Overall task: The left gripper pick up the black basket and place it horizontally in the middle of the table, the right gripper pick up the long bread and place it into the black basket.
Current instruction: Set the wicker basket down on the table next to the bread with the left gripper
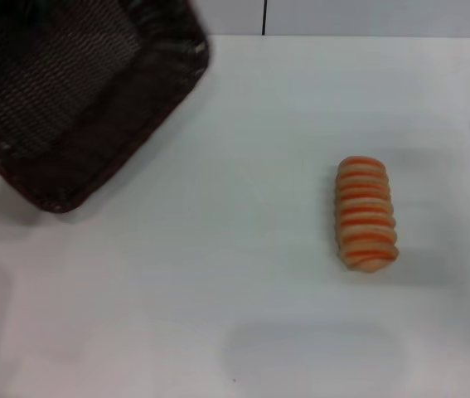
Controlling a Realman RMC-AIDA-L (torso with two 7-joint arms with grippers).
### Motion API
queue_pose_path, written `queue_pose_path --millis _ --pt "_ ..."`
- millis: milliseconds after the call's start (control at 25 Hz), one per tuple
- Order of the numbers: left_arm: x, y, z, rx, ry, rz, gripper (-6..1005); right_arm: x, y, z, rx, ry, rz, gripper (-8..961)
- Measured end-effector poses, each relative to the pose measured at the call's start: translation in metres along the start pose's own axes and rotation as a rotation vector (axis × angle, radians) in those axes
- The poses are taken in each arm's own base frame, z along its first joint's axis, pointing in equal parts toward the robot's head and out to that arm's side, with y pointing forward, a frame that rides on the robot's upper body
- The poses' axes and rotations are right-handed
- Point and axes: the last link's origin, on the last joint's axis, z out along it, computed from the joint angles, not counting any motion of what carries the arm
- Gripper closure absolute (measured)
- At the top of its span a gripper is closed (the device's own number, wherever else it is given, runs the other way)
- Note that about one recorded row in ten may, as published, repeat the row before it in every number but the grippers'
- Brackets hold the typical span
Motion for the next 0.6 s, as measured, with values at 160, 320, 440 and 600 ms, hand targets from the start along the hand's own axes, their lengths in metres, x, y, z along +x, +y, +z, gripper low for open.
queue_pose_path --millis 160,320,440,600 --pt "0.015 0.001 -0.014 -0.027 0.090 0.127 796 0.001 -0.002 -0.002 0.015 0.003 0.001 301" --pt "0.026 0.001 -0.032 -0.127 0.188 0.237 797 0.001 -0.005 -0.004 0.032 0.007 0.001 302" --pt "0.035 0.000 -0.050 -0.274 0.267 0.315 797 0.002 -0.007 -0.006 0.036 0.011 0.001 302" --pt "0.037 0.004 -0.057 -0.411 0.270 0.386 797 0.002 -0.008 -0.008 0.039 0.014 0.001 302"
